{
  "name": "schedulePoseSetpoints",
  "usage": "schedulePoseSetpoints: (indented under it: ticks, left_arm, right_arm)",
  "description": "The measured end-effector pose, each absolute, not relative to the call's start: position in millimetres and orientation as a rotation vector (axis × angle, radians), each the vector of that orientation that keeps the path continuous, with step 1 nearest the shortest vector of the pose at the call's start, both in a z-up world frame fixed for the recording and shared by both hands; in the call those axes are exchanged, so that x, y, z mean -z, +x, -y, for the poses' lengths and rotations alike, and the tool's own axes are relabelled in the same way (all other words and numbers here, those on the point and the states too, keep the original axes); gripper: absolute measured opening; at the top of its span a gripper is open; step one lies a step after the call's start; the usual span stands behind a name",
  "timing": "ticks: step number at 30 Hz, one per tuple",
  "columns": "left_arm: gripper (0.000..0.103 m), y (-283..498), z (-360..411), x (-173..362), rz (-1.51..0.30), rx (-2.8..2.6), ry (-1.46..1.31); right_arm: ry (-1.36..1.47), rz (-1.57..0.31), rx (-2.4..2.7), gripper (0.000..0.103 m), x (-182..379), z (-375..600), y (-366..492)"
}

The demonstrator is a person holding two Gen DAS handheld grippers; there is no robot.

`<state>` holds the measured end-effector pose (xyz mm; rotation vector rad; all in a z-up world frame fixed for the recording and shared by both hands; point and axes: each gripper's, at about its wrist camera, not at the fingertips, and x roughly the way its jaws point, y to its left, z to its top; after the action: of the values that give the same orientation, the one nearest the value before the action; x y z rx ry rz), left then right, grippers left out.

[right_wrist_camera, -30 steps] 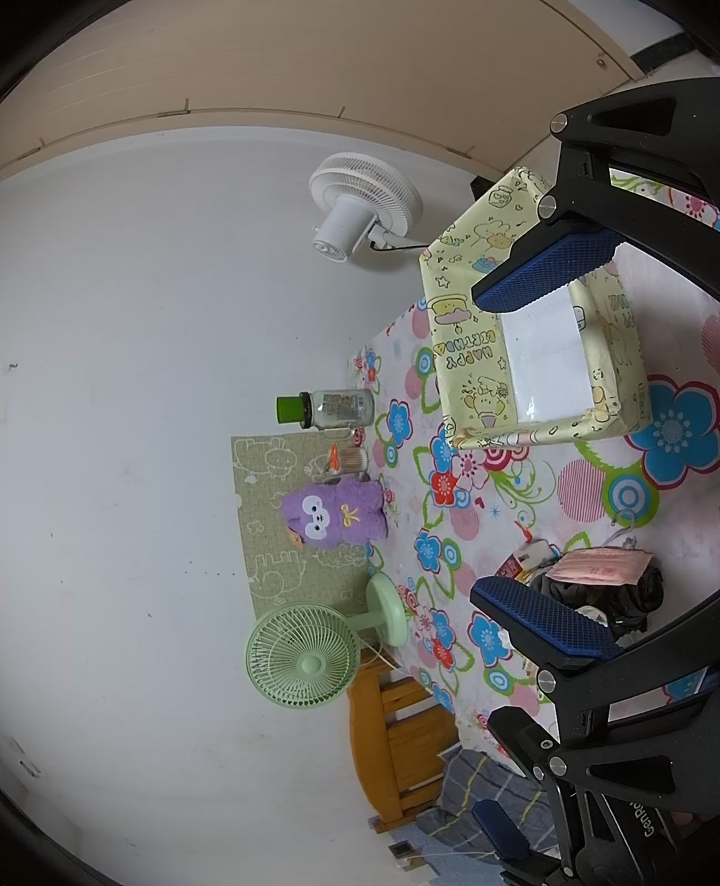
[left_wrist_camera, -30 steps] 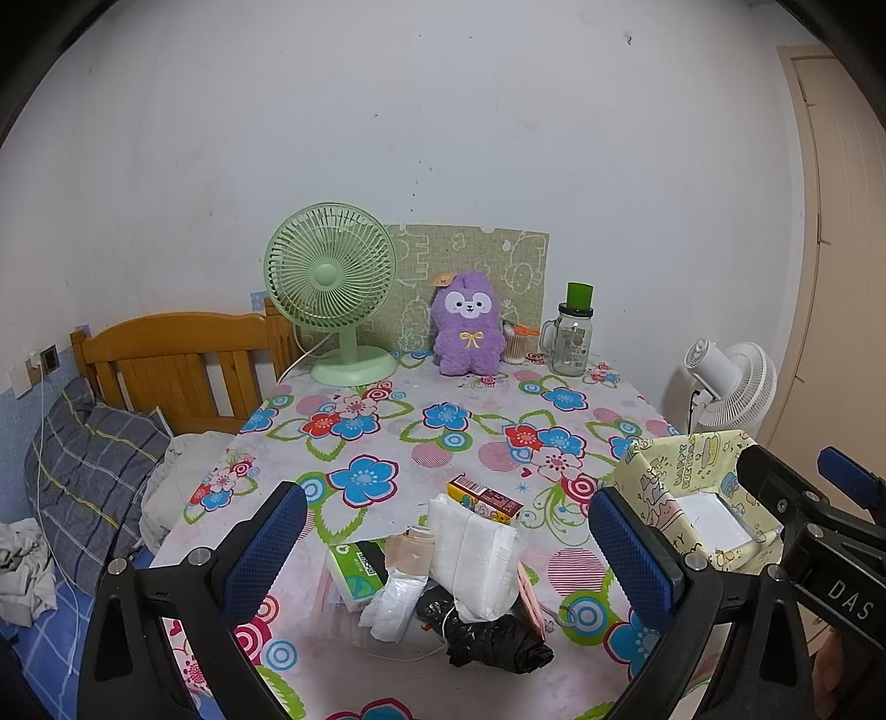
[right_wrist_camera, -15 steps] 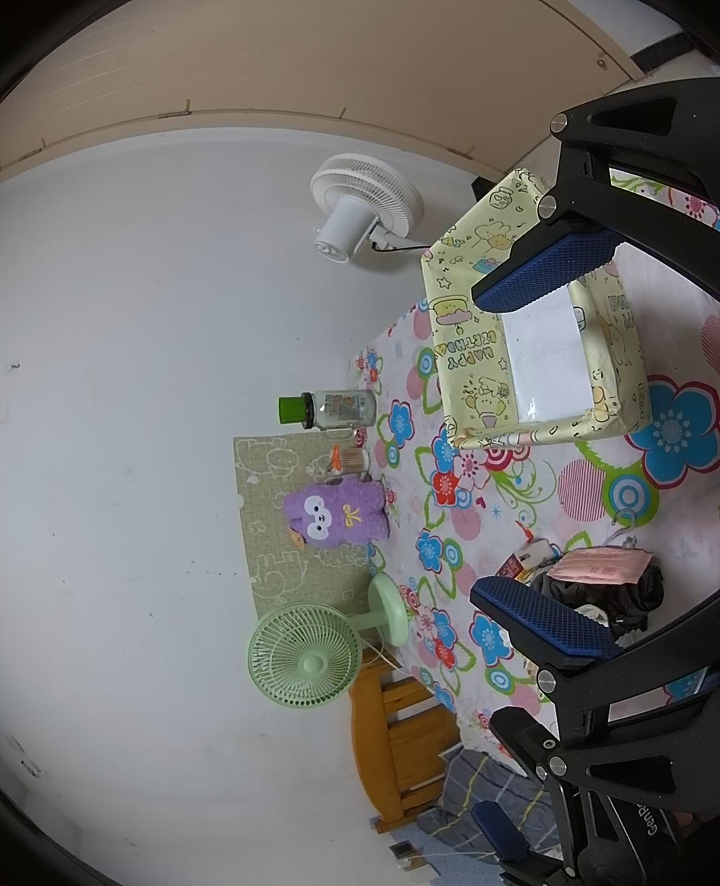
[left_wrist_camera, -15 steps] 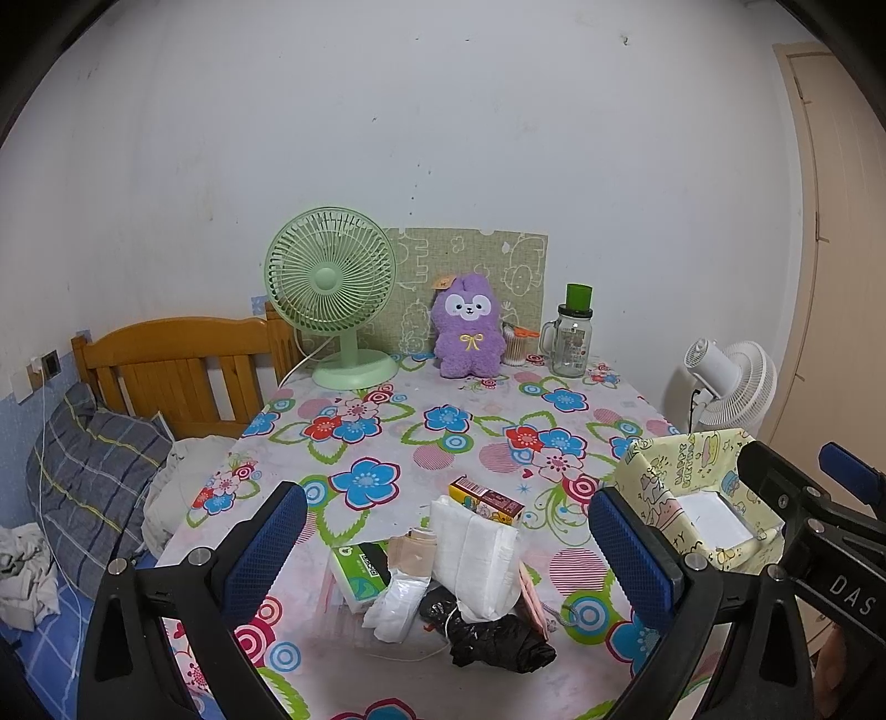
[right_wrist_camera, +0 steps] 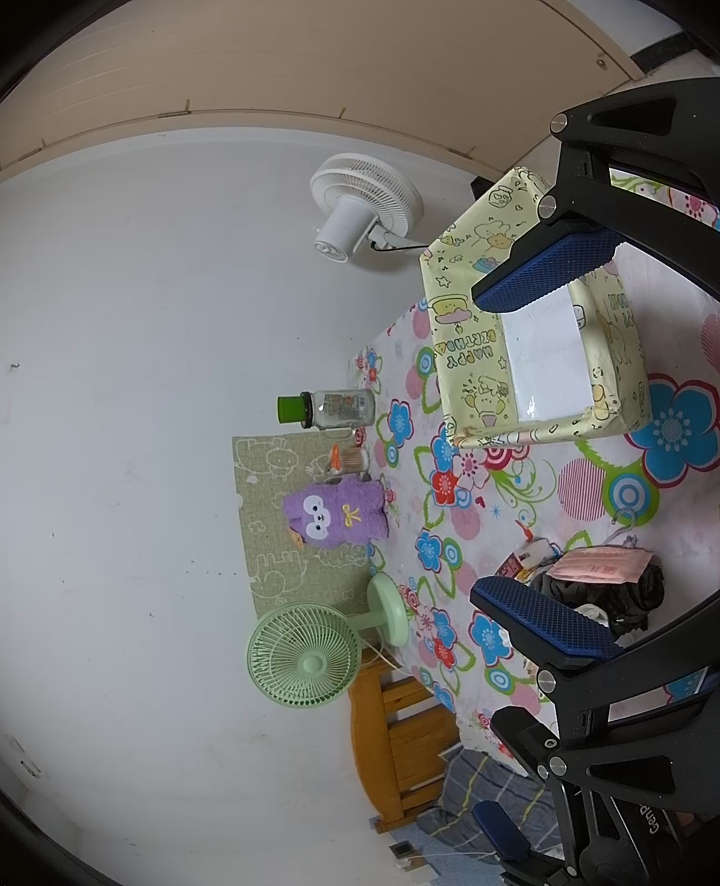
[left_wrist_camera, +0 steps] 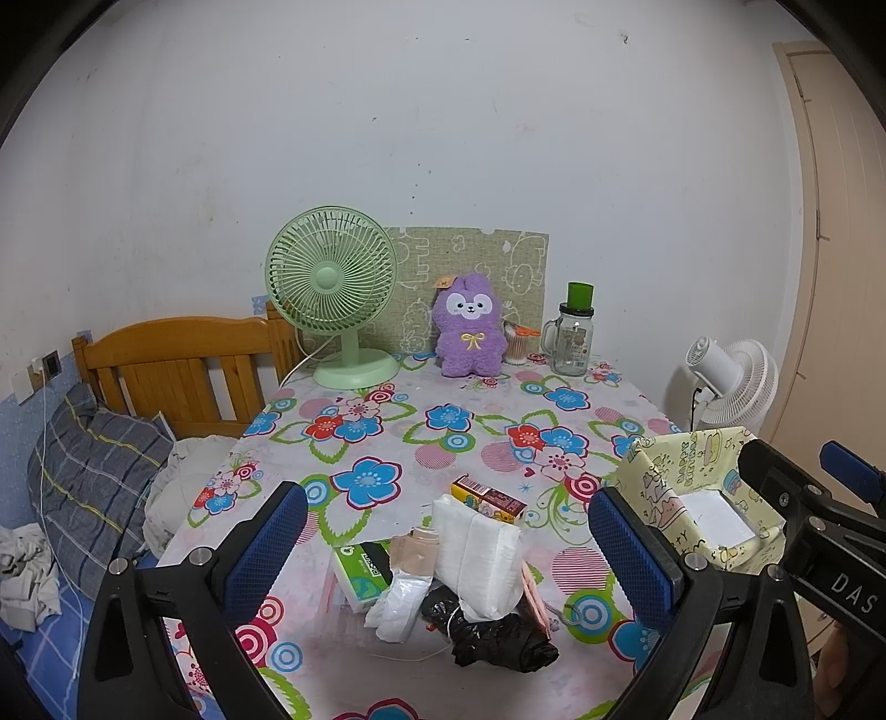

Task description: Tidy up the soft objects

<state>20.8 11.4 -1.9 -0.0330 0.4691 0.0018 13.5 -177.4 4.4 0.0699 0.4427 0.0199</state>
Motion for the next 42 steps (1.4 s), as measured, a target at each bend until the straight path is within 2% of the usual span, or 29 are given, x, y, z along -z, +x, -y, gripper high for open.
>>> schedulePoseSetpoints:
  ticks: [15, 25, 42]
  left_arm:
    - [0.100, 23.2, -18.6, 6.4, -0.478, -0.014, -0.015]
    - [0.099, 34.9, -32.1, 24.7, -0.514, -0.017, -0.002]
    - [0.093, 58.6, -61.2, 68.8, -0.627, -0.022, -0.009]
  right_arm:
    - [0.071, -0.454, -0.030, 0.098, -1.7, 172.3, 17.4]
    - [0.064, -0.489, -0.064, 0.098, 9.9, 146.4, 34.6]
    - [0.035, -0.589, -0.126, 0.098, 48.9, 93.9, 61.2]
